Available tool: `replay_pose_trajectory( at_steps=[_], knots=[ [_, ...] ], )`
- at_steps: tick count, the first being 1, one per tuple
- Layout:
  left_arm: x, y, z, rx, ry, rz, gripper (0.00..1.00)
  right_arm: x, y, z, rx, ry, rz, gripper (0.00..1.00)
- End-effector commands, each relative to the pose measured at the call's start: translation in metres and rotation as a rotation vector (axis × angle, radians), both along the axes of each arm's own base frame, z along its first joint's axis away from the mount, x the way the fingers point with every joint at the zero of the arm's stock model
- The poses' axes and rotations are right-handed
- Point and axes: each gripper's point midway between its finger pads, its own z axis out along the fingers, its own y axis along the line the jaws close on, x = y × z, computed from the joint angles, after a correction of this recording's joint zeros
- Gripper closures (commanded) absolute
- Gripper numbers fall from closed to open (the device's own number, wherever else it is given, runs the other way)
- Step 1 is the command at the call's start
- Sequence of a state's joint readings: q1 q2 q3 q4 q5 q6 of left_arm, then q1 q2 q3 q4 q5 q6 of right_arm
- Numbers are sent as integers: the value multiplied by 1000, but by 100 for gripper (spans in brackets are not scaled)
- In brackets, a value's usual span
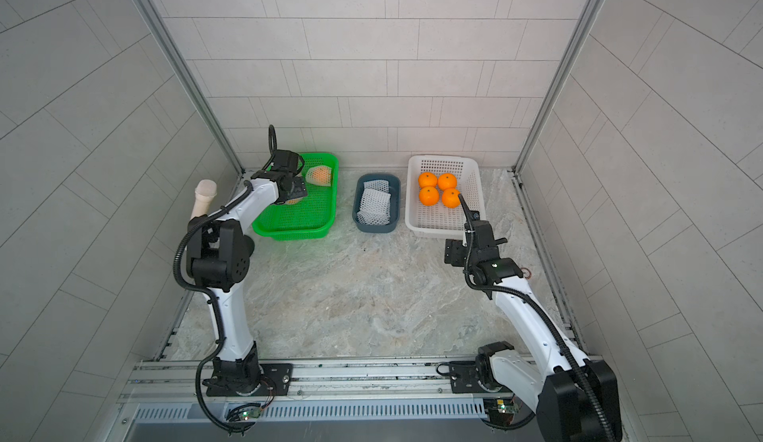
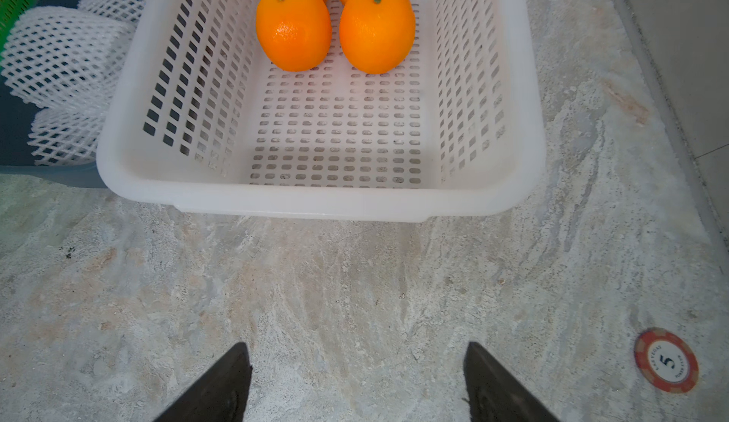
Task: Remove foam nets from oranges
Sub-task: Pick up the orange from the basket.
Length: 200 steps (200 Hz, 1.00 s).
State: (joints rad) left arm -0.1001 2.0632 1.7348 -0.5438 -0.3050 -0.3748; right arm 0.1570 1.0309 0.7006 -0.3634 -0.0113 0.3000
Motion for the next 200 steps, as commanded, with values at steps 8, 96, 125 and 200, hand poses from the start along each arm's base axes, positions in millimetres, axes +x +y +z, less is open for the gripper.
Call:
replay_pose_trajectory(
  at_steps=[8,96,125,200],
  knots=[
    [4,6,-17,-17,22,2,5,1,-1,-3,-3,9,-10,14],
    [21,16,-49,-56,74,-38,0,4,-2,-9,-16,30,-16,13],
    [31,13,-56,-90,75,-79,0,4,-4,-11,-24,36,-21,13],
    [55,19,-62,-64,81,-103,0,7,-6,-17,-44,59,-31,13]
  ],
)
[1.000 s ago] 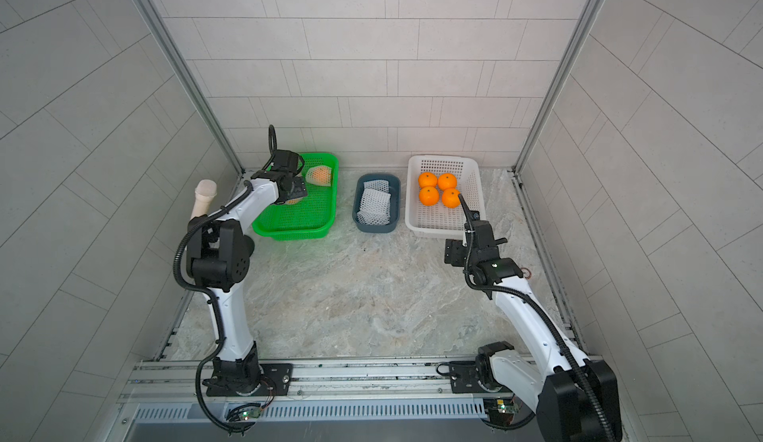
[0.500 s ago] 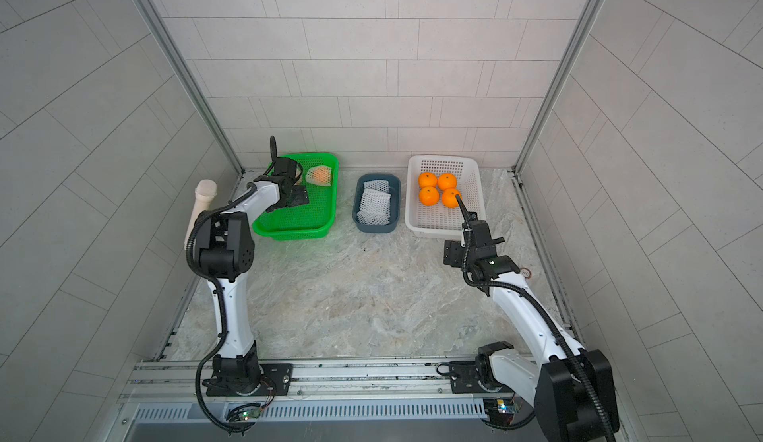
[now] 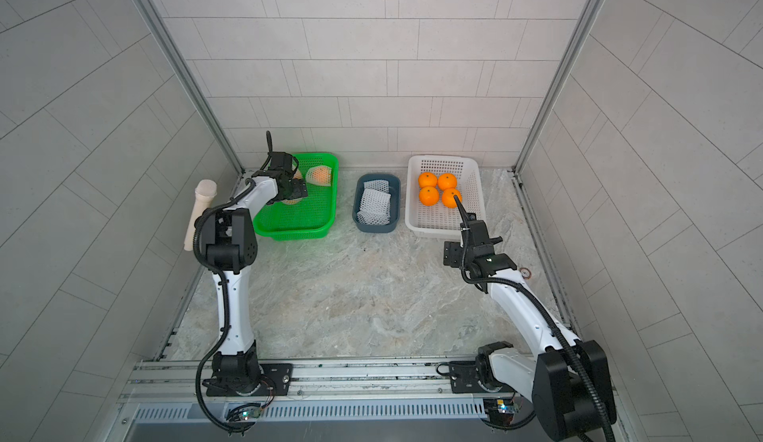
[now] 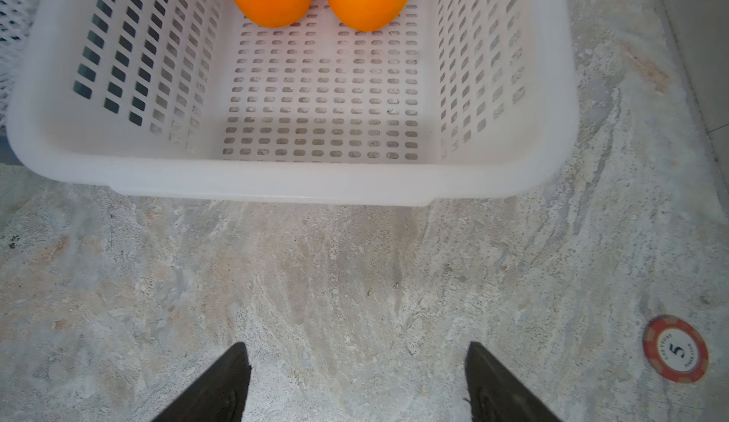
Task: Remove foam nets from oranges
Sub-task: Pick up the orange from the basket.
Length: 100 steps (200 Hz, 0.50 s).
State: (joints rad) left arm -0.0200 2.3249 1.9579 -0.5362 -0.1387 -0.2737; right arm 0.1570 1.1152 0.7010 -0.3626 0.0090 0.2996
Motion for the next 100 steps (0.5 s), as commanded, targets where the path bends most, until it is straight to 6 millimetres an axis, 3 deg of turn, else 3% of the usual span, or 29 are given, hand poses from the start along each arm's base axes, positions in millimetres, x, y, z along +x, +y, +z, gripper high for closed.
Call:
replay_pose_trajectory(
  at_steps=[1,100],
  knots=[
    [5,5,-1,17,14,-12,0,5,-3,8,-16,-22,-16,13],
    [20,8,-19,18,55,-21,0,6,-5,4,-29,-8,-23,13]
  ],
)
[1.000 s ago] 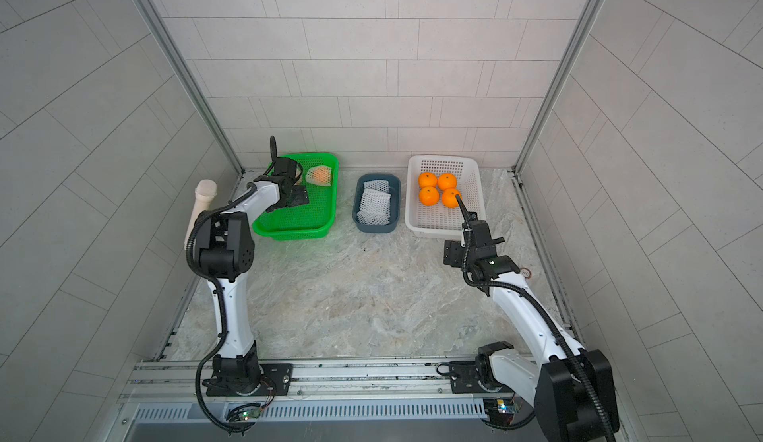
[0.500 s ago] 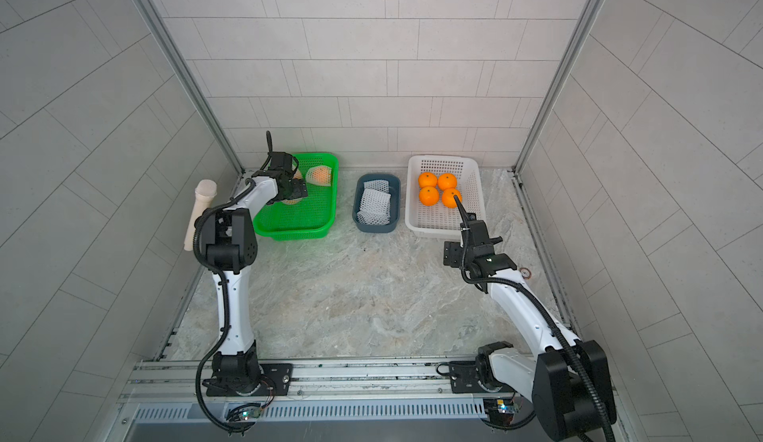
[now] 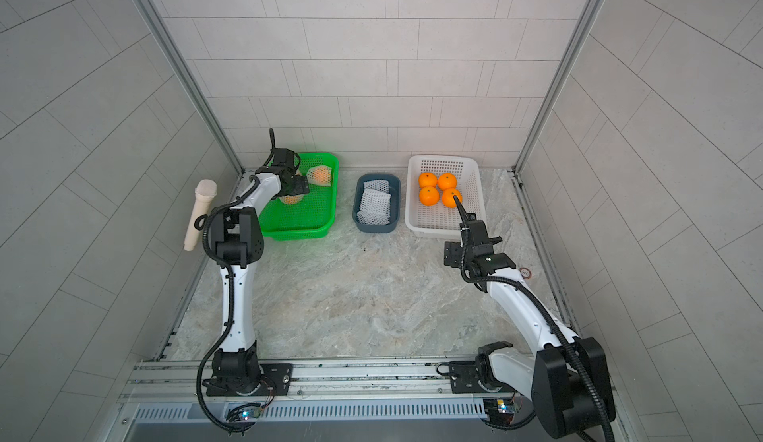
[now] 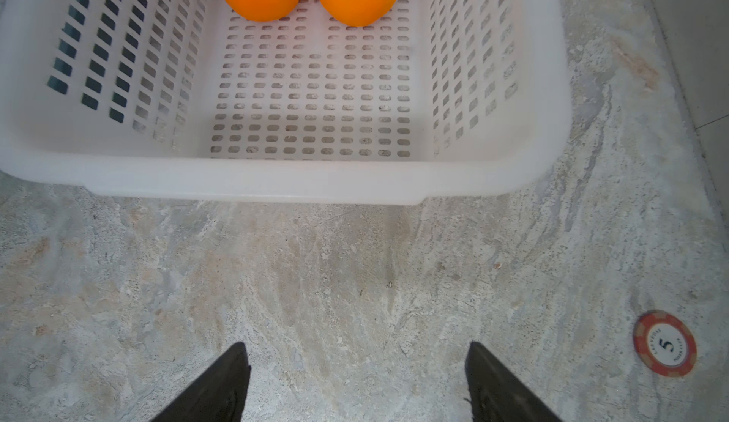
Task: Remove foam nets from oranges
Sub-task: Pick up the orange from the basket.
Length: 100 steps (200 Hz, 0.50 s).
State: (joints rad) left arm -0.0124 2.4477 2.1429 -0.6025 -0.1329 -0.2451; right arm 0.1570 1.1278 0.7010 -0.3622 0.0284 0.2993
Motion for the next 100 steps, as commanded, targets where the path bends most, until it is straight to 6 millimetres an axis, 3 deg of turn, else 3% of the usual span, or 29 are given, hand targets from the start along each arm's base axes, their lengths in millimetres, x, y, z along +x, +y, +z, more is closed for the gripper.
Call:
replay_pose_trajectory(
  at_steps=[1,59,100],
  knots=[
    [-3,5,-10,8,46,-1,0,5,-2,7,-12,-18,-11,13],
    [-7,5,-25,6,76,-1,0,4,-3,7,-14,-20,-14,13],
    [-7,5,-16,9,58,-3,8,3,-3,9,-13,-29,-16,13]
  ],
)
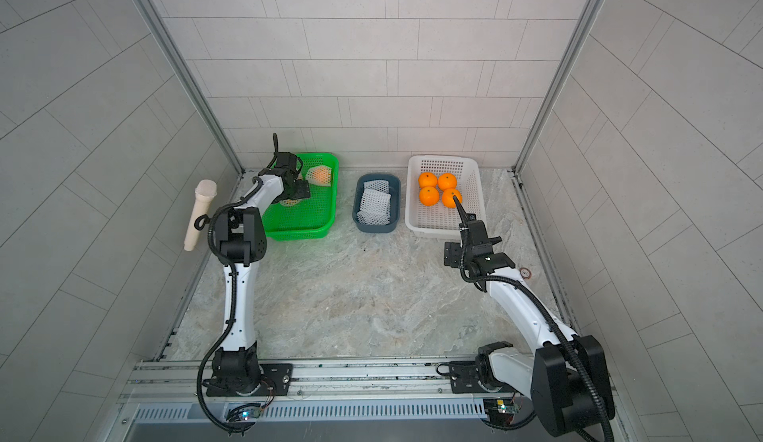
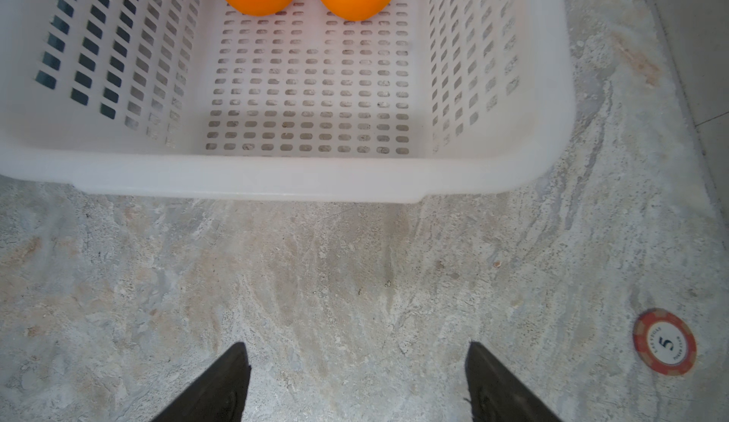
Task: Remove foam nets from oranges
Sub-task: Pick up the orange from the basket.
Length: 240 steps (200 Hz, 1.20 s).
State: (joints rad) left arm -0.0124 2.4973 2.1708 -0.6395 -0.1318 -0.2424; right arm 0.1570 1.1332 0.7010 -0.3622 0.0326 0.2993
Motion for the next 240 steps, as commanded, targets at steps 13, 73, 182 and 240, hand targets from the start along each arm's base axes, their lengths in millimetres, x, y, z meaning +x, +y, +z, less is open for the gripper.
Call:
replay_pose_trajectory(
  at_steps=[13,73,182,240],
  knots=[
    [-3,4,12,5,-12,-2,13,2,-3,11,-10,-33,-14,13],
    [-10,-1,35,-21,-43,-18,27,-1,-3,13,-5,-46,-13,13],
    [-41,-9,90,-40,-86,-13,31,-7,1,22,27,-82,-4,13],
    [-73,-27,138,-53,-134,-34,31,-15,2,26,46,-103,1,13]
  ],
)
